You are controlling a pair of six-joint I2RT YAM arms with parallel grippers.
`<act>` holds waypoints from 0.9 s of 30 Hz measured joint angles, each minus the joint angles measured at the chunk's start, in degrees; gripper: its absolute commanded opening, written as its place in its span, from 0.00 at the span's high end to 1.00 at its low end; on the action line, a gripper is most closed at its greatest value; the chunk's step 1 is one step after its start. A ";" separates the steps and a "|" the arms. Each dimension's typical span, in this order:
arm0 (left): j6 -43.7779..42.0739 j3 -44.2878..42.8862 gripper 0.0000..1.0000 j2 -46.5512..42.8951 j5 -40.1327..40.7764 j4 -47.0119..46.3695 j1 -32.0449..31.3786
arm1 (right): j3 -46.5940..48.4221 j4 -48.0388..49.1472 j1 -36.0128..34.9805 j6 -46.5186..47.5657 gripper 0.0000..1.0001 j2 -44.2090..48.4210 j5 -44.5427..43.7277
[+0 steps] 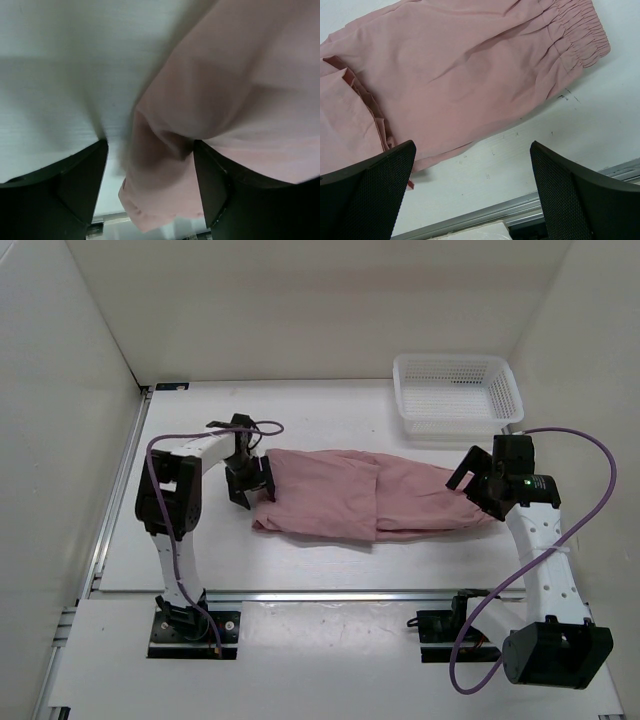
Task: Fold and stack the trousers
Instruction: Fold the trousers
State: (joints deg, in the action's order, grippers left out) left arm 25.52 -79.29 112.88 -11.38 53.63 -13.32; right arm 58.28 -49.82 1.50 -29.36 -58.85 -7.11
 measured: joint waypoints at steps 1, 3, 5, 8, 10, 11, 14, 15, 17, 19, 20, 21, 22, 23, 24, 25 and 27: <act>0.11 0.42 0.22 1.07 0.02 -0.42 0.02 | 0.00 0.00 0.00 0.00 0.00 -0.02 0.02; 0.50 0.33 0.42 1.38 -0.44 0.13 0.00 | 0.00 0.00 0.00 0.00 0.00 0.00 -0.02; 0.26 0.26 0.72 1.60 -0.50 -0.79 0.02 | 0.00 -0.02 0.00 0.00 0.00 0.00 0.00; 0.44 -0.46 0.90 2.23 -1.09 -1.25 -0.07 | 0.00 -0.02 0.00 0.00 0.00 0.00 0.07; 0.33 -1.66 0.90 2.23 -0.35 -0.57 -0.13 | 0.00 -0.04 0.00 0.00 0.00 -0.02 0.37; 0.46 -2.64 0.90 2.23 0.74 -0.07 -0.20 | 0.00 -0.04 0.00 0.04 0.00 -0.02 0.52; 1.09 -6.14 0.90 1.51 4.48 1.86 0.11 | 0.00 -0.04 0.00 0.28 0.00 -0.15 1.16; 1.31 -7.39 0.90 0.90 5.57 2.49 0.63 | 0.00 -0.04 0.00 0.46 0.00 -0.17 1.31; 1.55 -10.27 0.90 -0.79 7.98 4.42 2.19 | 0.00 -0.04 0.00 0.70 0.00 -0.17 1.51; 1.75 -14.84 0.90 -2.34 10.45 6.97 3.67 | 0.00 -0.04 0.00 0.96 0.00 -0.17 1.66; 1.75 -17.38 0.90 -2.91 11.54 8.26 4.22 | 0.00 -0.04 0.00 1.05 0.00 -0.17 1.70; 1.70 -21.35 0.90 -3.21 12.66 10.14 4.85 | 0.00 -0.02 0.00 1.11 0.00 -0.17 1.73; 1.68 -24.55 0.90 -3.52 13.55 11.08 5.25 | 0.00 -0.02 0.00 1.14 0.00 -0.17 1.75; 1.60 -27.56 0.90 -3.82 14.29 11.98 5.35 | 0.00 -0.02 0.00 1.16 0.00 -0.17 1.79; 1.49 -30.93 0.90 -4.04 15.06 13.05 5.25 | 0.00 -0.02 0.00 1.16 0.00 -0.17 1.95; 1.40 -33.97 0.90 -4.39 15.50 13.73 4.79 | 0.00 -0.02 0.00 1.20 0.00 -0.17 2.01; 1.51 -38.60 0.90 -5.14 15.21 15.13 3.17 | 0.00 -0.02 0.00 1.29 0.00 -0.17 2.23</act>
State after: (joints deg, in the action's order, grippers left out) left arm 27.03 -117.89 107.74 3.84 68.75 -10.15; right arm 58.28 -49.84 1.50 -28.08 -59.02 -4.89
